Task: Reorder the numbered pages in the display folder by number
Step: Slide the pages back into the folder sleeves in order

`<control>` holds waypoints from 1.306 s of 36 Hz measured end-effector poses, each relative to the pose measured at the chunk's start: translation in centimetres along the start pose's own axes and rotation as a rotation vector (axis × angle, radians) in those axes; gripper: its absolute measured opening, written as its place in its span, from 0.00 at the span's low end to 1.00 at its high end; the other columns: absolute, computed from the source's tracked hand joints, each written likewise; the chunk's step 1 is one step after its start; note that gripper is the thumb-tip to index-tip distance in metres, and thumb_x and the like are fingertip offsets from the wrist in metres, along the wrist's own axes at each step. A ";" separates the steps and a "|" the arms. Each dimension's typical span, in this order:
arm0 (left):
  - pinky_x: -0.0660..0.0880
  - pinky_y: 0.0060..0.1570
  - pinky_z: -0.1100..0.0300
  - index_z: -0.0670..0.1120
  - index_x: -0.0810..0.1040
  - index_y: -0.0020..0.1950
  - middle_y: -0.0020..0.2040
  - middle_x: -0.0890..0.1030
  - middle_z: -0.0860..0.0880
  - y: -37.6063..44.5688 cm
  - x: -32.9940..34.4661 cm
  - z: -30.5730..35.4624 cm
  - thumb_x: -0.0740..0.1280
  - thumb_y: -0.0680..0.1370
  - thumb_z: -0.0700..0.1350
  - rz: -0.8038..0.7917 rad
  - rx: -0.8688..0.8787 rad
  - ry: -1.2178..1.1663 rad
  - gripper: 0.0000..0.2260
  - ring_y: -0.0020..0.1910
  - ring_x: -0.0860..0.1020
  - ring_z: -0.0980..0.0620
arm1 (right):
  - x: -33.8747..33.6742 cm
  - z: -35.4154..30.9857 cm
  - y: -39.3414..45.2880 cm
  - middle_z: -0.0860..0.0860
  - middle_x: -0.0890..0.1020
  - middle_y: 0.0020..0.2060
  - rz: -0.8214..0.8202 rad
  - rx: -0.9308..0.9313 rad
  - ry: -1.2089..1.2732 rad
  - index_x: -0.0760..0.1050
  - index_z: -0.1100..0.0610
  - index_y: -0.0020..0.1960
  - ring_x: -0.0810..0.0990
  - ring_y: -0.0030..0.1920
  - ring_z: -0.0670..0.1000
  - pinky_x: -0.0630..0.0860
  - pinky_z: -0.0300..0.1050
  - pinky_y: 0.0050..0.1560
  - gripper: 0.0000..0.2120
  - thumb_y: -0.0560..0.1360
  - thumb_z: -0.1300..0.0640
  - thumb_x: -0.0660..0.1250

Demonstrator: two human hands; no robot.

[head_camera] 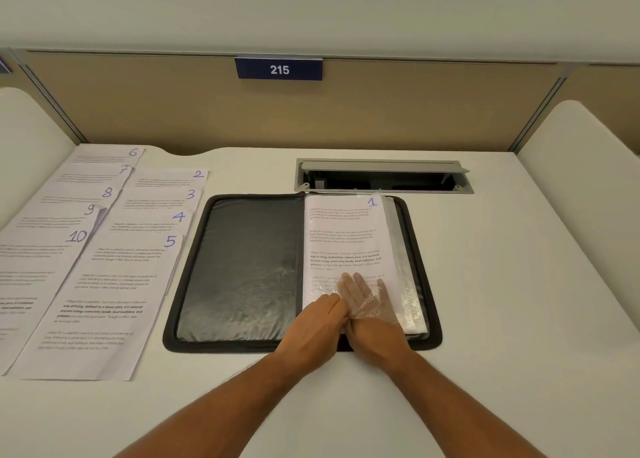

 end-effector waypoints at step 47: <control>0.77 0.40 0.59 0.50 0.75 0.54 0.48 0.77 0.52 -1.3 0.2 -0.4 0.71 0.74 0.37 -0.040 -0.141 0.091 0.13 0.41 0.72 0.54 | -4.7 0.8 -5.6 0.48 0.81 0.49 0.501 0.904 0.773 0.73 0.53 0.68 0.81 0.48 0.52 0.82 0.51 0.51 0.13 0.84 0.57 0.63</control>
Point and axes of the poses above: each hand's wrist, its own y-axis towards the middle knuckle, its own x-axis out of the palm, z = x × y, the point moved 1 cm from there along y, towards the middle knuckle
